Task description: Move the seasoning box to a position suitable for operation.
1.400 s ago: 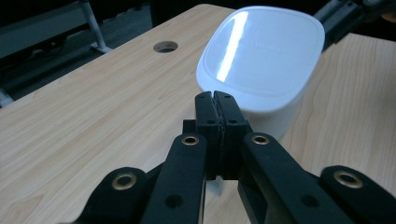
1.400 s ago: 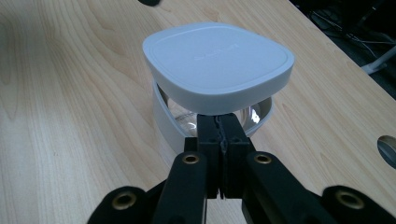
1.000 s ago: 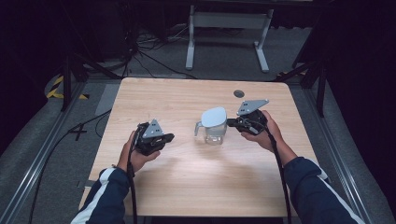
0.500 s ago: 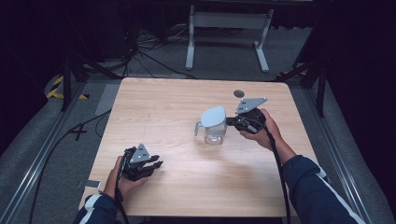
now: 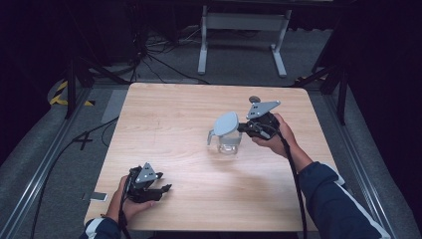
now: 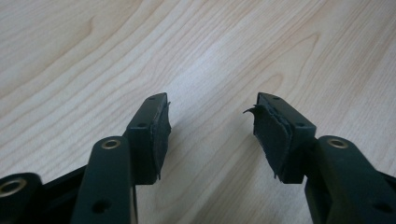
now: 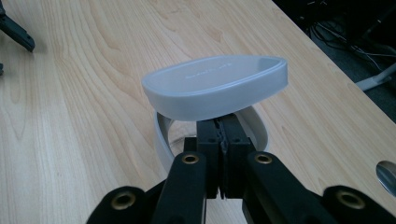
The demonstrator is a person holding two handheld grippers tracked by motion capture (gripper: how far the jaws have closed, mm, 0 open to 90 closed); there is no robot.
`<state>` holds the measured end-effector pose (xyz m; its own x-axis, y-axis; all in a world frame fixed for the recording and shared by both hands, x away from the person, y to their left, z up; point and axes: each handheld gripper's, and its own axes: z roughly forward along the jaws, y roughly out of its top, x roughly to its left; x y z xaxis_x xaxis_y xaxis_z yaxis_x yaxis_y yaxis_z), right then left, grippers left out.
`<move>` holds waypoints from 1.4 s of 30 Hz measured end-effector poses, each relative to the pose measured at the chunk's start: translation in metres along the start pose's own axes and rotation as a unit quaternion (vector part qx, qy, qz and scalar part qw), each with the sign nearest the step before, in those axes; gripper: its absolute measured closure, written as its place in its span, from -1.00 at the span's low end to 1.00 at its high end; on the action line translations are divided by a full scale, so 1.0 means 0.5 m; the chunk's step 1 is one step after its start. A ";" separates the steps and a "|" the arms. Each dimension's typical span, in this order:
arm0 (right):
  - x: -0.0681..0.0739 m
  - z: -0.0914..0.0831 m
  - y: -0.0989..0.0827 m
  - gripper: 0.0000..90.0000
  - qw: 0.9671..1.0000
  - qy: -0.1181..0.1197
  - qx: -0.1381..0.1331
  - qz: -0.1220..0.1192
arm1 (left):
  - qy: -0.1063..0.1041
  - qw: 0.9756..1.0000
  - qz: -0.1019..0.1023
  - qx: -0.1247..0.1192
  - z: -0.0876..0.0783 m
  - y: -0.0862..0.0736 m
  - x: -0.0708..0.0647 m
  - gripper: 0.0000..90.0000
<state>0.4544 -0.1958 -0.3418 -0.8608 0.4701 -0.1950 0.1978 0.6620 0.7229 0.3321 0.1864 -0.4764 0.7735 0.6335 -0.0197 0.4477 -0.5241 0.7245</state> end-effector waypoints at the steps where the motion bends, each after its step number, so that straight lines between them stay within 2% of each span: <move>1: 0.001 0.000 0.004 0.97 1.000 -0.001 -0.003 -0.001 | -0.003 1.000 0.005 0.001 -0.002 -0.002 0.003 0.00; 5: 0.003 -0.001 0.017 0.97 1.000 -0.002 -0.006 -0.005 | -0.001 1.000 0.000 -0.009 -0.002 -0.007 0.006 -0.01; 9: 0.007 -0.002 0.029 0.97 1.000 -0.002 -0.011 -0.010 | 0.002 1.000 0.007 -0.013 -0.001 -0.009 0.006 -0.06; 13: 0.018 0.005 0.044 0.97 1.000 0.001 -0.014 -0.019 | 0.007 1.000 0.008 -0.013 0.000 -0.009 0.006 -0.12; 19: 0.031 0.017 0.062 0.97 0.999 0.008 -0.013 -0.031 | 0.000 1.000 0.001 -0.013 0.002 -0.009 0.004 -0.19; 23: 0.040 0.022 0.074 0.95 0.999 0.018 -0.025 -0.032 | 0.000 1.000 0.005 -0.007 0.001 -0.008 0.004 -0.25; 27: 0.053 0.025 0.084 0.95 0.998 0.021 -0.026 -0.044 | -0.001 1.000 0.005 -0.007 0.001 -0.008 0.004 -0.26; 36: 0.055 0.012 0.086 0.93 0.998 0.014 -0.027 -0.050 | -0.003 1.000 0.005 -0.006 0.001 -0.008 0.004 -0.27; 38: 0.054 0.008 0.086 0.93 0.998 0.013 -0.029 -0.051 | -0.001 1.000 0.013 -0.006 0.002 -0.007 0.006 -0.28; 42: 0.054 0.002 0.084 0.92 0.998 0.010 -0.028 -0.051 | -0.001 1.000 0.010 -0.006 0.001 -0.007 0.005 -0.28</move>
<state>0.4400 -0.1548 -0.3174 -0.8843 0.3895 -0.2574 0.0821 0.6726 0.7355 0.3328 0.1895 -0.4796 0.7829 0.6222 -0.0056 0.4266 -0.5301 0.7328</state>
